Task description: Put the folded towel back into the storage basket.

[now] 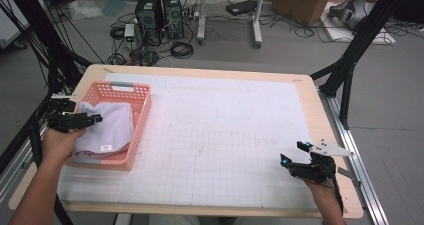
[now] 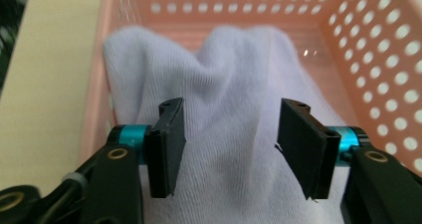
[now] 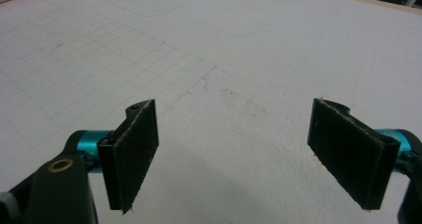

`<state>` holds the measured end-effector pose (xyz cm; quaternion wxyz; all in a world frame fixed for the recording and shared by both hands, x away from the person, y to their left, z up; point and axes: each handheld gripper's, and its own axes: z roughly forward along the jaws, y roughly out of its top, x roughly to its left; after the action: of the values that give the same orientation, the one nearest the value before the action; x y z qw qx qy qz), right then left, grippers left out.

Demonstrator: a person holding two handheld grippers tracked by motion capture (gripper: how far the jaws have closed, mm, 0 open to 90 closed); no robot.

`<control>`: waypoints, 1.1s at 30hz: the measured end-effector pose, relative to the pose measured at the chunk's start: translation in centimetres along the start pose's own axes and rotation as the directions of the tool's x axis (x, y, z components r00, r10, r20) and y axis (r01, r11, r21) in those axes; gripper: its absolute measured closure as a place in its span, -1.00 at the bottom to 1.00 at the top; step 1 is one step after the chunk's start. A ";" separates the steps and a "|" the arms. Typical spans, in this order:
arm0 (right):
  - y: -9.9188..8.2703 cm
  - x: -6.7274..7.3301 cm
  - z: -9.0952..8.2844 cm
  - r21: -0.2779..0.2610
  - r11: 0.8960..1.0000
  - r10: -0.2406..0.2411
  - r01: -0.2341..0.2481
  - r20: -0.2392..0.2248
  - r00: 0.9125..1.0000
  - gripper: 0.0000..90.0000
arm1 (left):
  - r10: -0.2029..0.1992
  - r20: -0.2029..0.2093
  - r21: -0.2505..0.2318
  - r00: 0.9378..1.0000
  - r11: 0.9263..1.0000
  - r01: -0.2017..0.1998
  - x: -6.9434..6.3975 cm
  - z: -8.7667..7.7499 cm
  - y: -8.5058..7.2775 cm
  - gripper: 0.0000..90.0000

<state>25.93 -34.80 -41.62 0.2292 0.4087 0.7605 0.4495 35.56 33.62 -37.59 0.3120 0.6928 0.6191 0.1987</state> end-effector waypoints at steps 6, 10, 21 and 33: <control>0.0 0.2 0.1 0.004 1.000 -0.005 0.005 -0.007 1.000 -0.58 | 0.010 -0.025 0.043 1.000 0.999 -0.009 -0.4 2.5 0.0 -0.13; -0.1 0.0 0.2 0.011 1.000 0.004 -0.004 -0.007 1.000 -0.58 | 0.039 -0.001 0.033 0.999 0.999 -0.039 -0.5 3.5 0.1 -0.14; -0.2 0.0 0.5 0.017 1.000 0.000 0.000 -0.011 1.000 -0.58 | 0.123 0.083 -0.090 0.989 0.989 -0.115 -1.4 4.2 0.1 -0.10; -0.2 0.0 0.4 0.018 1.000 0.000 0.000 -0.008 1.000 -0.58 | 0.063 -0.113 0.019 0.992 0.998 -0.061 -0.4 4.0 -0.3 0.10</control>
<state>26.10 -34.69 -42.02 0.2225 0.4091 0.7655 0.4440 37.91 32.46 -40.72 0.2645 0.7017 0.6154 0.2427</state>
